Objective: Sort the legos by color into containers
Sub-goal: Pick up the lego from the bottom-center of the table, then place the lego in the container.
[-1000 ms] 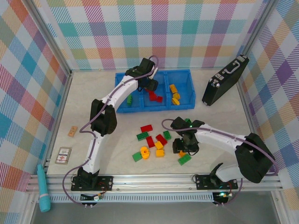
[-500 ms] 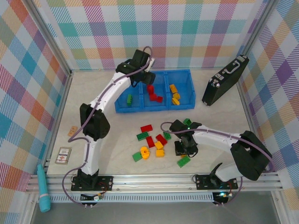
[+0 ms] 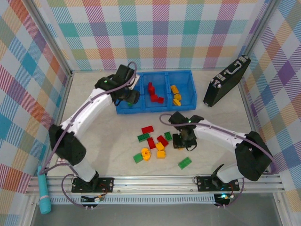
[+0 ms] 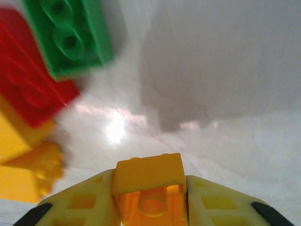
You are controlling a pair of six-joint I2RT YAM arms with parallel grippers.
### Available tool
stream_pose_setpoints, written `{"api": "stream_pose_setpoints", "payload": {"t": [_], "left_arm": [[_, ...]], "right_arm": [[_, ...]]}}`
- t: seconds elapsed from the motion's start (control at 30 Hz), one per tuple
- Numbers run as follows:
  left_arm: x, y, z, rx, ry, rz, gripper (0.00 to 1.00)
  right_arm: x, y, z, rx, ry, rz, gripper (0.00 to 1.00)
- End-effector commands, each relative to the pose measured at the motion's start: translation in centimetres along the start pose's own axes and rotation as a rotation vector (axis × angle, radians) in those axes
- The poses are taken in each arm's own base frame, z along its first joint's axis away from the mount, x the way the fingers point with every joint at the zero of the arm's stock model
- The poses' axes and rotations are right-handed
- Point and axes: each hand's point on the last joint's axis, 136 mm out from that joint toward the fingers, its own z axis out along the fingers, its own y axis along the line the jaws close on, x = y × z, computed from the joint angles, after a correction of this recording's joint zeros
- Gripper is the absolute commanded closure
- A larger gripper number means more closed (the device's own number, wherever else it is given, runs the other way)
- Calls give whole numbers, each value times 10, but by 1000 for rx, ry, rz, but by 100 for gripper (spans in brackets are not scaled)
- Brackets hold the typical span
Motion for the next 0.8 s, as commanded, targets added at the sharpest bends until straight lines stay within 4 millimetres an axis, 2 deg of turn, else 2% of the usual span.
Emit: {"api": "stream_pose_setpoints", "payload": {"t": [0.0,0.13,0.23,0.4,0.6,0.77], "left_arm": [[37,6,-16,-9,42,-66,43],[78,-1,-20,31,83,-149,43],[102,-3,-24,31,116,-179,43],[127,-10,-26,34,161,-202,43],[151,-39,-21,101,242,-242,43],[163,-54,-20,103,282,-253,43]], "right_arm": [[-39,-11,-18,-7,-78,-13,71],[-106,-33,-45,39,-205,-31,71],[-159,-41,-66,43,-322,-48,71],[-229,-43,-79,83,-444,-94,72],[-284,-45,-68,105,-504,-100,71],[-311,-54,-48,127,-499,-94,71]]}}
